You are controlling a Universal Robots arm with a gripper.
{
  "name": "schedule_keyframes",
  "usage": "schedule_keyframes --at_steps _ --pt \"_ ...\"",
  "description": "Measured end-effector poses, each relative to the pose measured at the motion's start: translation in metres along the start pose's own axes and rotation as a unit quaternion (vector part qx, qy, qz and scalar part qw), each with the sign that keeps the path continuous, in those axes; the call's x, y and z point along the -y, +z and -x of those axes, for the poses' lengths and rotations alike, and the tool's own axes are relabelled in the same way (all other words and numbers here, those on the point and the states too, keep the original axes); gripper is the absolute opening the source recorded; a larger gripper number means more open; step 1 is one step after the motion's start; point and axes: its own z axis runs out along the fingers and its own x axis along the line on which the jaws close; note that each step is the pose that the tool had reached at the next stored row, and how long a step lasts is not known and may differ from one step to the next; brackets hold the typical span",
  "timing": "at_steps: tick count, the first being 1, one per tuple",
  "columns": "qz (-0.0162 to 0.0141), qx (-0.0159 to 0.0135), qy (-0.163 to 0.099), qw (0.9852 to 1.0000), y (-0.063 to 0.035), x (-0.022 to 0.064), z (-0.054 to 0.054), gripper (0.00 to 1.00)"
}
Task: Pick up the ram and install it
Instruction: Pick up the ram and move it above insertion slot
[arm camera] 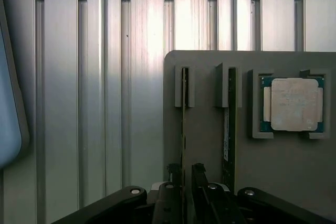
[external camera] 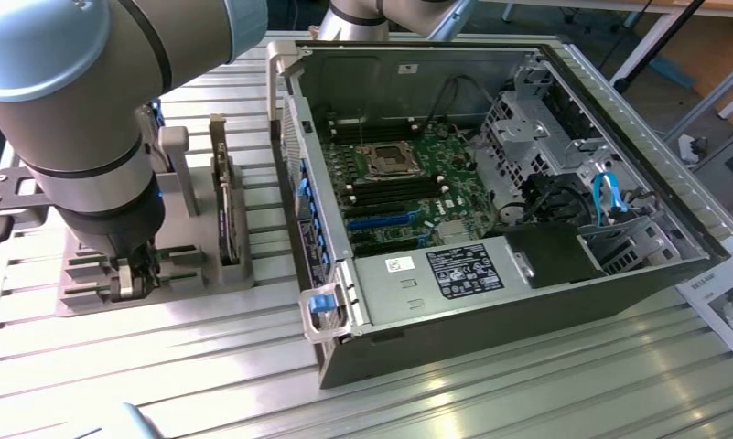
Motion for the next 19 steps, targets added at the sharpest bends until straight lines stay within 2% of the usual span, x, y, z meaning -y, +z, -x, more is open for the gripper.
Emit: schedule_keyframes --at_steps 8,19 --pt "0.0000 0.0000 -0.001 1.0000 -0.0001 0.0034 0.0000 0.23" --pt "0.0000 -0.0001 -0.001 1.0000 -0.0002 0.0035 0.0000 0.23"
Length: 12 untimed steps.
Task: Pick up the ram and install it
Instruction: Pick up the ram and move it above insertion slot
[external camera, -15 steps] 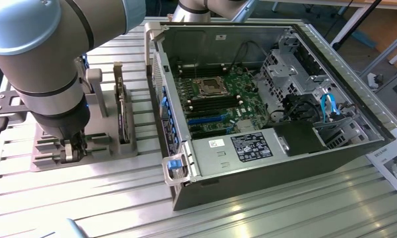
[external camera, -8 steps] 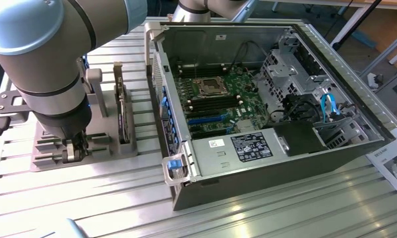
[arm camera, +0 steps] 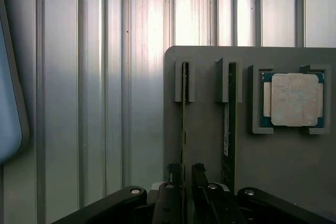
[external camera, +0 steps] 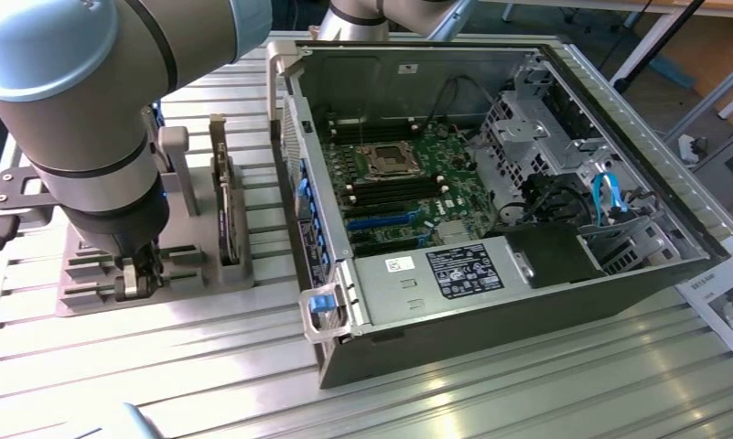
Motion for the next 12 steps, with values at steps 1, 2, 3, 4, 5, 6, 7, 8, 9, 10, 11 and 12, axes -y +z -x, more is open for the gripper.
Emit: schedule_keyframes --at_steps 1,2,3,4,5,6,7,8,9,10,11,12 --pt "0.0000 0.0000 0.000 1.0000 0.0000 0.0000 0.0000 0.23" --pt "0.0000 0.0000 0.000 1.0000 0.0000 0.0000 0.0000 0.23" --pt "0.0000 0.0000 0.000 1.0000 0.0000 0.0000 0.0000 0.23" --pt "0.0000 0.0000 0.000 1.0000 0.0000 0.0000 0.0000 0.15" --pt "0.0000 -0.0001 0.000 1.0000 0.0000 0.0000 0.0000 0.12" --pt "0.0000 0.0000 0.000 1.0000 0.0000 0.0000 0.0000 0.12" --pt "0.0000 0.0000 0.000 1.0000 0.0000 0.0000 0.0000 0.12" --pt "0.0000 0.0000 0.000 1.0000 0.0000 0.0000 0.0000 0.12" --pt "0.0000 0.0000 0.000 1.0000 0.0000 0.0000 0.0000 0.12" --pt "0.0000 0.0000 0.000 1.0000 0.0000 0.0000 0.0000 0.12" --pt "0.0000 0.0000 0.000 1.0000 0.0000 0.0000 0.0000 0.12" --pt "0.0000 0.0000 0.000 1.0000 0.0000 0.0000 0.0000 0.12"
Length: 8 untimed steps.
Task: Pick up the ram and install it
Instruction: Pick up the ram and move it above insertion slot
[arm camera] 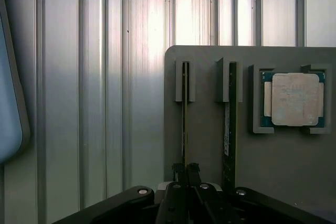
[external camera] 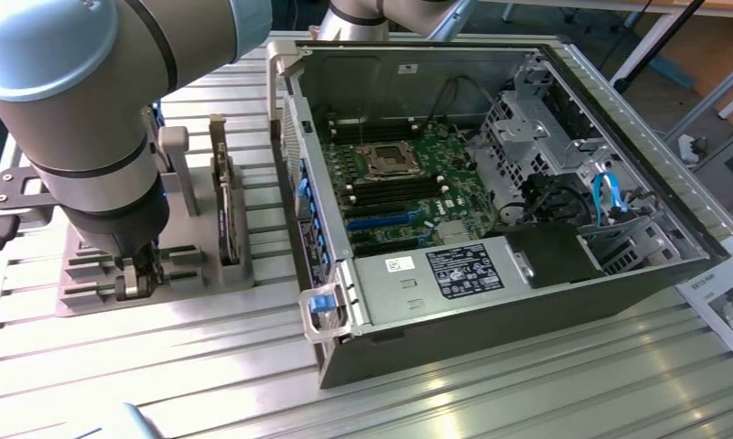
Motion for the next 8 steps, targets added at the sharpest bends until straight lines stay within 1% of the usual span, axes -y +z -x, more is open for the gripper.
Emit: schedule_keyframes --at_steps 4,8 --pt "0.0000 0.0000 0.000 1.0000 -0.0008 0.0000 0.0000 0.12" --pt "0.0000 0.0000 0.000 1.0000 -0.0073 -0.0003 -0.0001 0.12"
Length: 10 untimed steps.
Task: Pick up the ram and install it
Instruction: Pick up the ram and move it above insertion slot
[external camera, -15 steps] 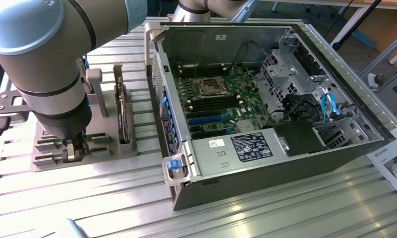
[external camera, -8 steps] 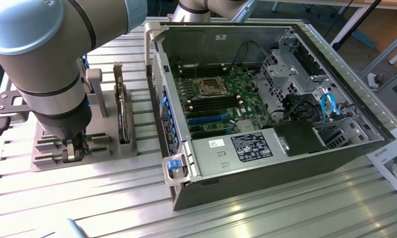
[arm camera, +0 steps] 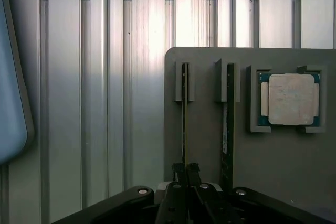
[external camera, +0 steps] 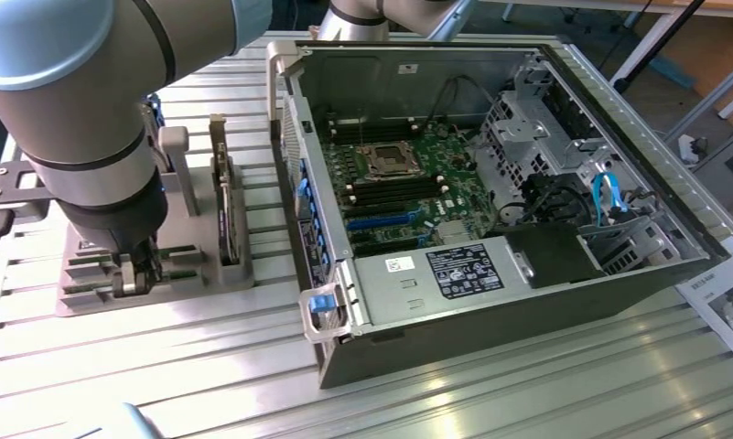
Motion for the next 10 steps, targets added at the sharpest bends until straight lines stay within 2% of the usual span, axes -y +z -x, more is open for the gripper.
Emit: schedule_keyframes --at_steps 10 --pt "0.0000 0.0000 0.000 1.0000 -0.0204 -0.0008 0.000 0.12"
